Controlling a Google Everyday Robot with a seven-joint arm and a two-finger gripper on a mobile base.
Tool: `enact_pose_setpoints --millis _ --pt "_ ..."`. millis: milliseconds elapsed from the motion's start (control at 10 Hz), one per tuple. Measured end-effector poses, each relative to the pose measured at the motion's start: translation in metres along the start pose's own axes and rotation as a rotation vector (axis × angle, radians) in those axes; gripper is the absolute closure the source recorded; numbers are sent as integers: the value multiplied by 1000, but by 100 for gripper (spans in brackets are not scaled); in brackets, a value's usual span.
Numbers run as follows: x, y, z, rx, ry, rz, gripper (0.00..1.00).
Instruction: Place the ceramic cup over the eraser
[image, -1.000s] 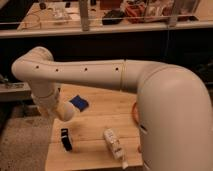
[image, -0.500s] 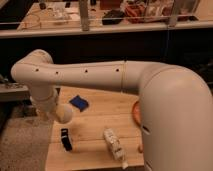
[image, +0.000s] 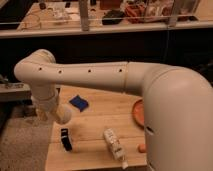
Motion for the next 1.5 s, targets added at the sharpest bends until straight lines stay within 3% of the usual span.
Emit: enact_pose_setpoints --millis 300,400,700,900,1000,1500 --pt "-6 -6 -41 63 13 -27 97" --pt "-8 -7 -47 84 -9 -38 97" --pt "-13 0 -50 121 -151 -61 97" --pt "-15 9 -51 154 -195 -60 97" --pt "-16 22 -49 171 -251 -49 97" --pt "-33 49 -37 153 -367 -18 97"
